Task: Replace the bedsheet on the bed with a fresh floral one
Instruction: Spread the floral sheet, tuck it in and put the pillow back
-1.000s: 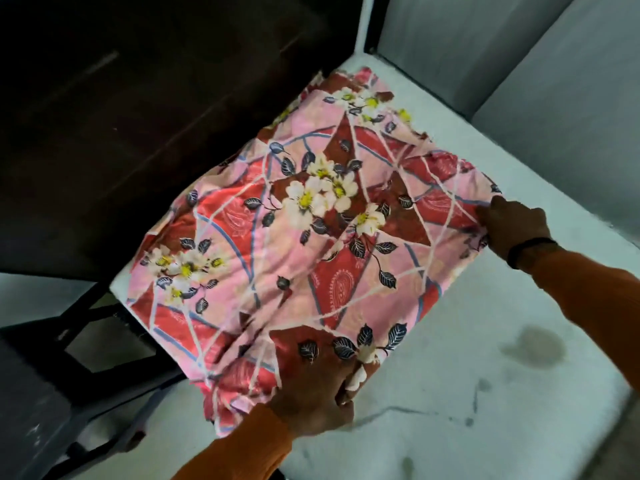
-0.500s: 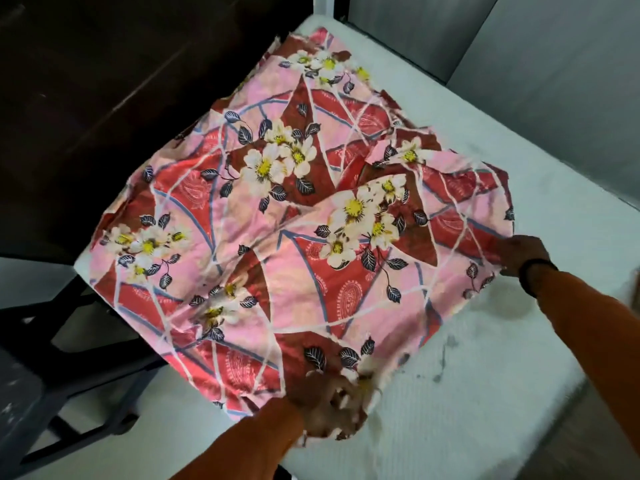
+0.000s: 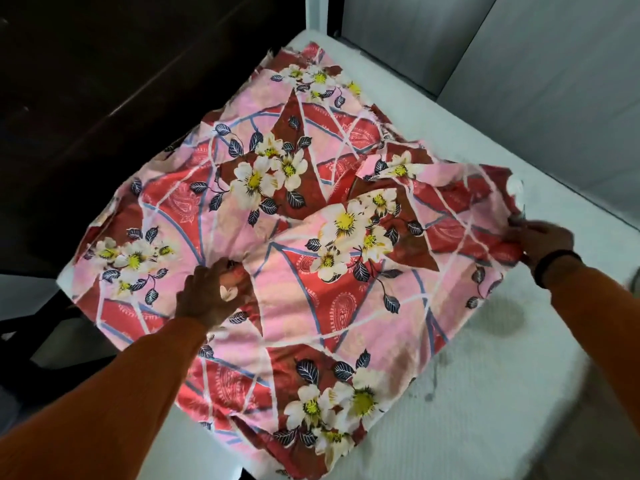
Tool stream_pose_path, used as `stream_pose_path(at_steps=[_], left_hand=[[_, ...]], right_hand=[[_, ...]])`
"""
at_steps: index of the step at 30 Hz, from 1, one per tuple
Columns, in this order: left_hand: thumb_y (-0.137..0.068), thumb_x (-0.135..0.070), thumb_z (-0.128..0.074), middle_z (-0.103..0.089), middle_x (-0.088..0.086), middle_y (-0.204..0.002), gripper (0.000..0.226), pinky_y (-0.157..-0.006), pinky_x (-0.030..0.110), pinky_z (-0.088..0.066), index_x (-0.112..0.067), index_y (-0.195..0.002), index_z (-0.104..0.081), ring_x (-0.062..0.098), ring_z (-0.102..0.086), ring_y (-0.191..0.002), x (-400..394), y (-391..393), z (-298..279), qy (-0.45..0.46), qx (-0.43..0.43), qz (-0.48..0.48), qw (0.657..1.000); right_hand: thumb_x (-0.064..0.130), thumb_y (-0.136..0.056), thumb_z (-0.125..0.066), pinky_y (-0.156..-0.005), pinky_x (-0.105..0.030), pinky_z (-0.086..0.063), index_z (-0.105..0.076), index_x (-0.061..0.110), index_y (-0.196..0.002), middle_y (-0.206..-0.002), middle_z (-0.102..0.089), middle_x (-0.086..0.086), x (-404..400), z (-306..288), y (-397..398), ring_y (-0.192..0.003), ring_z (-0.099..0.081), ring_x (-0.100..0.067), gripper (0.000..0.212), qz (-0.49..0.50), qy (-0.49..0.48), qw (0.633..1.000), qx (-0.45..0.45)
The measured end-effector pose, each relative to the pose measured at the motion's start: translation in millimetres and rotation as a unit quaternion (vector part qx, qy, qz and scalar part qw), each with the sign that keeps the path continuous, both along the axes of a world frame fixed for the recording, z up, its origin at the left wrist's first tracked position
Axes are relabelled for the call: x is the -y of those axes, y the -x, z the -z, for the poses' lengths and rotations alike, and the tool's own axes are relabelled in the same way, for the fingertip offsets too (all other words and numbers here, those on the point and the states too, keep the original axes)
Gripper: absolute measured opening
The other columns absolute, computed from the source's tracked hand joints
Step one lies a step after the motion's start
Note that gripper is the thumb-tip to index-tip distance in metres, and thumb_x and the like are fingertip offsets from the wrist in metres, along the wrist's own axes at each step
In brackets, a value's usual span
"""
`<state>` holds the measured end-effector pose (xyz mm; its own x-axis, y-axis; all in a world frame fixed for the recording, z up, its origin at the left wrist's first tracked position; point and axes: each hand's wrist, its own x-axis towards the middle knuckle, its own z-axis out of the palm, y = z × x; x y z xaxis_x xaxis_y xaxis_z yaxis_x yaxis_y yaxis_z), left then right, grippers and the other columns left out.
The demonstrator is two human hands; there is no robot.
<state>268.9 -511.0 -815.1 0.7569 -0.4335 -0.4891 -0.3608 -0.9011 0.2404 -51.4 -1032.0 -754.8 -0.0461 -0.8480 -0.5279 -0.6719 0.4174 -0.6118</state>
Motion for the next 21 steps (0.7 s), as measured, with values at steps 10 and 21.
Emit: stream_pose_path(at_steps=[10,21], left_hand=[[-0.100,-0.029,-0.057,-0.070,-0.003,-0.087,0.047,-0.057,0.011,-0.044,-0.033,-0.145,-0.043,0.005,-0.061,-0.062,16.7,109.3,-40.5,0.094,-0.141,0.157,0.973],[-0.095,-0.024,-0.057,-0.073,-0.006,-0.111,0.031,-0.088,-0.007,-0.030,-0.025,-0.124,-0.067,0.009,-0.063,-0.104,58.9,208.2,-82.8,0.222,-0.317,0.206,0.899]], right_hand=[[0.048,-0.096,-0.053,-0.098,-0.046,-0.048,-0.059,0.005,-0.128,-0.121,-0.066,-0.024,-75.6,-24.6,-103.4,-0.116,-0.061,-0.041,0.054,-0.371,0.206,0.897,-0.124],[0.057,-0.062,-0.091,-0.116,-0.065,-0.025,0.023,0.026,-0.157,-0.161,0.004,-0.039,-144.0,30.0,-247.3,-0.149,-0.014,-0.054,0.152,-0.402,0.013,0.865,-0.301]])
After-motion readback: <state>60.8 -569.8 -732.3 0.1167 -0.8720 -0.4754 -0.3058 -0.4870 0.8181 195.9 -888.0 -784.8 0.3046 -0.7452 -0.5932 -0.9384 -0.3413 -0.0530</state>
